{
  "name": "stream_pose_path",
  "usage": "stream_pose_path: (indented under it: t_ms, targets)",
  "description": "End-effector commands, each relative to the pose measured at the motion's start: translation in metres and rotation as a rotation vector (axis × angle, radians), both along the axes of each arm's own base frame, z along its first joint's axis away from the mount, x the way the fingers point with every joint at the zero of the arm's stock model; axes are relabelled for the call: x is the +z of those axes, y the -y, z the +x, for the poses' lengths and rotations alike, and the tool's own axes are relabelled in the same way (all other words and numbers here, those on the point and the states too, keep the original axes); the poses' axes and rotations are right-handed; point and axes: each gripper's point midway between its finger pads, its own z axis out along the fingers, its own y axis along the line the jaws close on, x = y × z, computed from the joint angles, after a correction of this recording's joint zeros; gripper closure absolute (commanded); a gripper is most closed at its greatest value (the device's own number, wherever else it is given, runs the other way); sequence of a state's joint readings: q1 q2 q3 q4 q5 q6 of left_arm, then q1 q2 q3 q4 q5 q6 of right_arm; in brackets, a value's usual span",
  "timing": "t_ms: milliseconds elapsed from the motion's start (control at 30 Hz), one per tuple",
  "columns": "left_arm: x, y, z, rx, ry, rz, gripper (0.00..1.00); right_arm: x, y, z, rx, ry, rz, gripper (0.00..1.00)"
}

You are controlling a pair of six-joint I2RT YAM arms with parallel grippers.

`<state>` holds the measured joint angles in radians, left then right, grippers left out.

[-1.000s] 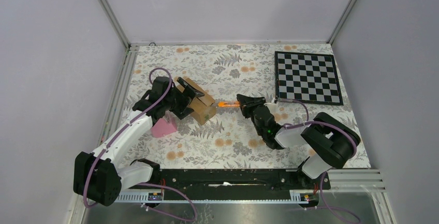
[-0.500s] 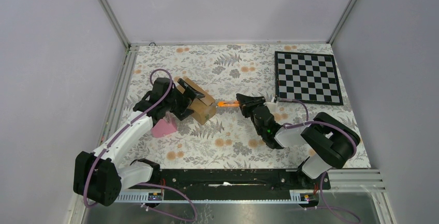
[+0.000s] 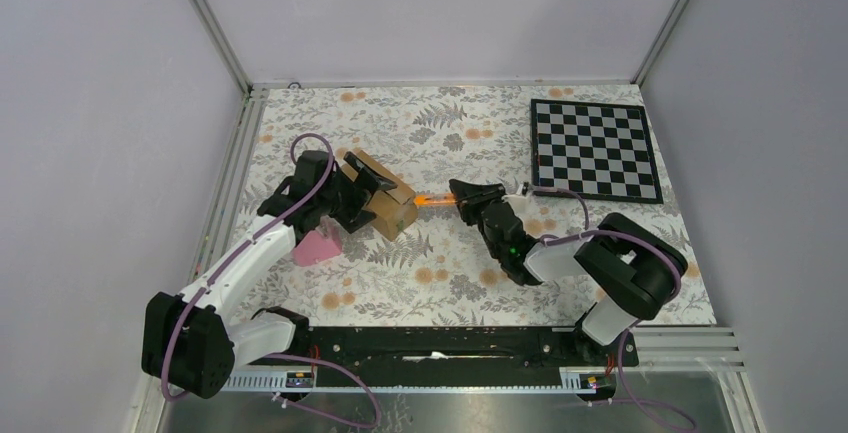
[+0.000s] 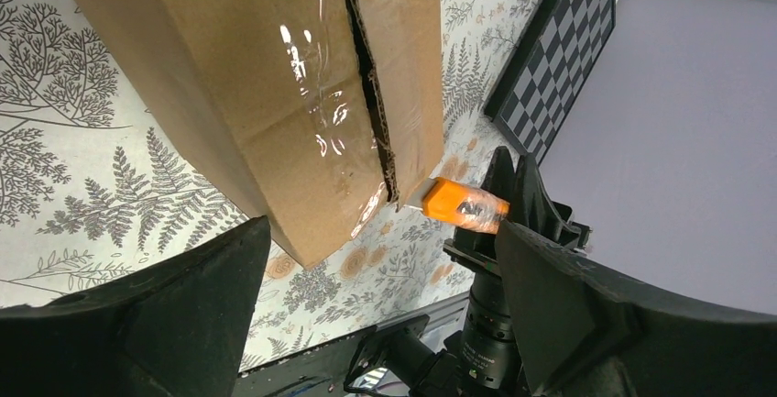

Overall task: Unpack the express box
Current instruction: Cut the express box at the center of the board.

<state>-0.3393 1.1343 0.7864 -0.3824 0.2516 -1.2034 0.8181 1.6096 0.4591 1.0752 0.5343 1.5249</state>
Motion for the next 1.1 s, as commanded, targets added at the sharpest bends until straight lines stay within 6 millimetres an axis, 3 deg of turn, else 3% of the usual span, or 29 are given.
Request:
stream_pose_path:
  t_ms: [0, 333, 800, 1067]
  targets:
    - [0.007, 0.006, 0.006, -0.011, 0.039, -0.040, 0.01, 0.017, -0.009, 0.005, -0.015, 0.052, 0.028, 1.00]
    - [0.005, 0.010, 0.010, -0.004, 0.027, -0.072, 0.01, 0.004, -0.024, -0.010, 0.074, 0.035, 0.012, 1.00]
    - [0.012, 0.029, 0.017, -0.020, 0.024, -0.145, 0.01, 0.005, -0.060, -0.019, 0.179, -0.003, 0.050, 1.00]
    - [0.011, 0.033, 0.017, 0.018, -0.019, -0.153, 0.01, 0.000, -0.065, -0.023, 0.214, -0.029, 0.022, 1.00]
